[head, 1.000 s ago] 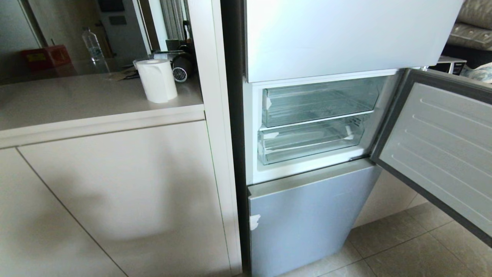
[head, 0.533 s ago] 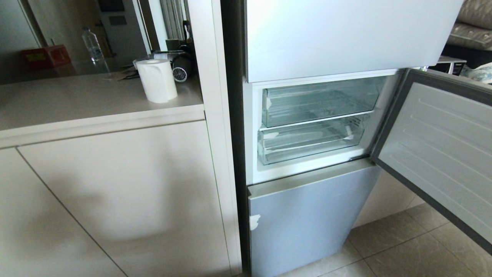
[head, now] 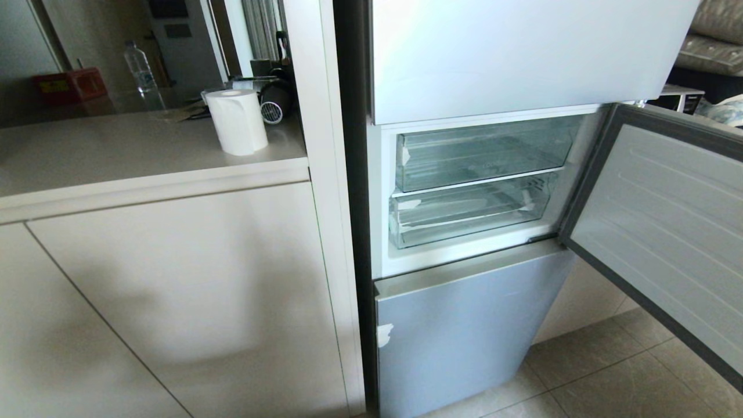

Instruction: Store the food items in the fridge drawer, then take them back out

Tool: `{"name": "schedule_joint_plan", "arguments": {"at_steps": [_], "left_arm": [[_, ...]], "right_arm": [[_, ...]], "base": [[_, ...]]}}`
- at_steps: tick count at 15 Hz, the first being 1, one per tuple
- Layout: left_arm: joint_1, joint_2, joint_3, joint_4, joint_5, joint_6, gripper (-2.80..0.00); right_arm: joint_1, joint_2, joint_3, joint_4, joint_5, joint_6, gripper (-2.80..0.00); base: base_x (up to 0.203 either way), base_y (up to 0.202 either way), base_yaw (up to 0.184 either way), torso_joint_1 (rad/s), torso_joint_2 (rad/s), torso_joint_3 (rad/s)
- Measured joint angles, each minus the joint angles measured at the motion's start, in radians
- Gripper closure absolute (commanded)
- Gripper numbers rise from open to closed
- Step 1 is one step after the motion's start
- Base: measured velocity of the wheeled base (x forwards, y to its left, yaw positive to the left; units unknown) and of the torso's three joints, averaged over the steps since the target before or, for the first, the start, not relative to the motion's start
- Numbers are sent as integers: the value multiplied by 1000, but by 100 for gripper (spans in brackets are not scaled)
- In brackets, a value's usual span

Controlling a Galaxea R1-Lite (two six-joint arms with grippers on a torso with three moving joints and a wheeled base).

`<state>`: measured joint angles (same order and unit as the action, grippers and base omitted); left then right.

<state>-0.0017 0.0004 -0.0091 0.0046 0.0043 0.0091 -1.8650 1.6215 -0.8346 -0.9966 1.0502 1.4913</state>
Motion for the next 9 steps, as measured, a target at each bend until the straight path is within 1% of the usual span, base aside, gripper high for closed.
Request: {"name": "schedule_joint_plan", "arguments": {"at_steps": [2,3,6,7,9], "left_arm": [[0,0,0,0,0,0,0],[0,0,0,0,0,0,0],[0,0,0,0,0,0,0],[0,0,0,0,0,0,0],[0,0,0,0,0,0,0]], "right_arm": [[32,56,-10,2,19,2,0],[42,77,-13,3,27,17,0],[55,132,-53,2,31,127,0],[56,150,-66,1,33,143,0],[63,181,-75,3,77,148,0]], "base": [[0,0,0,0,0,0],[0,0,0,0,0,0],[0,0,0,0,0,0],[0,0,0,0,0,0],[0,0,0,0,0,0]]}}
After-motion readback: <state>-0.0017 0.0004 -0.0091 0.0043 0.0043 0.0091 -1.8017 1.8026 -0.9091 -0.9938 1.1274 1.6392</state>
